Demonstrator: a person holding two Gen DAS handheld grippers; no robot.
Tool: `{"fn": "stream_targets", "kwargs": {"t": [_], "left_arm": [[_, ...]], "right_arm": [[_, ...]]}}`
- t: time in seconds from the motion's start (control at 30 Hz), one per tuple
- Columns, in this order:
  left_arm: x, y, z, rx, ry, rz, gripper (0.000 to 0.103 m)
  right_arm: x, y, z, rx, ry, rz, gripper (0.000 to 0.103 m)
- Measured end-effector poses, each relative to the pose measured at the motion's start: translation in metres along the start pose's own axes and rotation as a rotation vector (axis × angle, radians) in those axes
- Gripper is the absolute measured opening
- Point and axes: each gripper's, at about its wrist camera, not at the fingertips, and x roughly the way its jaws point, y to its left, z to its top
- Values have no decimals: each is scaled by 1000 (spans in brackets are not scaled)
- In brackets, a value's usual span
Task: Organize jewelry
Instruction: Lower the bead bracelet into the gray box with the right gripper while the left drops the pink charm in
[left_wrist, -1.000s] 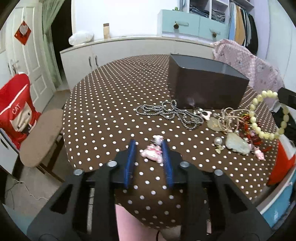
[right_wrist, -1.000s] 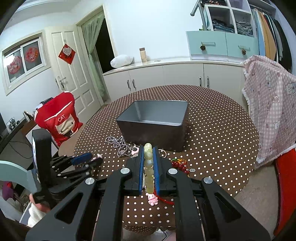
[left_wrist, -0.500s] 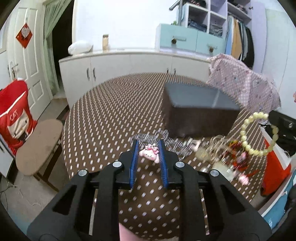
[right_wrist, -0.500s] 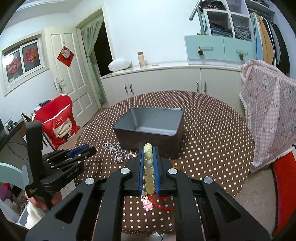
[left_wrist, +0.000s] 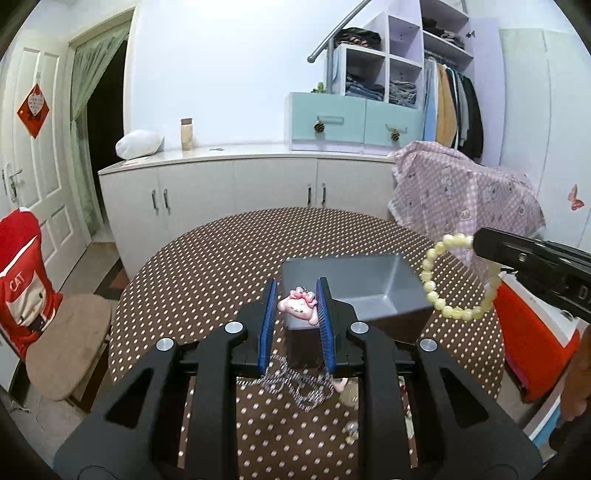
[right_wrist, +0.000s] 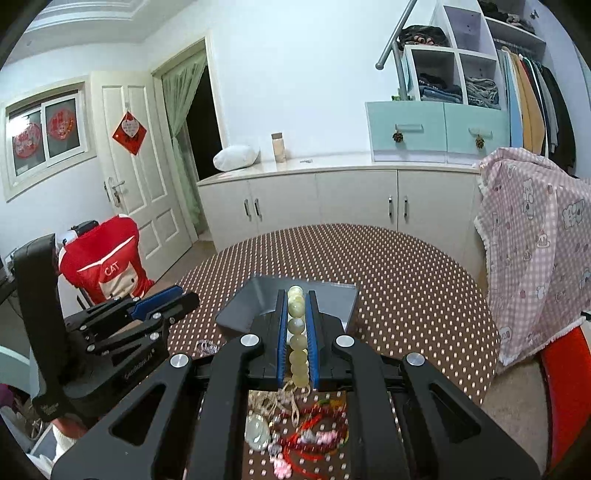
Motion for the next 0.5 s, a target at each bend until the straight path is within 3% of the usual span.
{"fn": "stream_targets", "kwargs": {"t": [0.3, 0.33, 0.37, 0.4, 0.43, 0.47, 0.5], "left_arm": [[25, -12, 9, 14, 31, -53, 22], [29, -13, 10, 17, 48, -55, 25], [33, -13, 9, 23, 72, -51, 32], [37, -13, 10, 27, 90, -48, 58], [38, -12, 9, 25, 91, -57, 71], [38, -10, 8, 17, 81, -64, 71], [38, -9, 8, 15, 80, -62, 70]], "right_arm": [[23, -6, 10, -7, 10, 22, 9], [26, -6, 10, -8, 15, 15, 15], [27, -7, 10, -10, 18, 7, 23], [27, -8, 9, -12, 17, 0, 29], [26, -10, 7, -13, 13, -5, 44], [25, -11, 6, -12, 10, -12, 53], [25, -12, 5, -11, 9, -19, 53]]}}
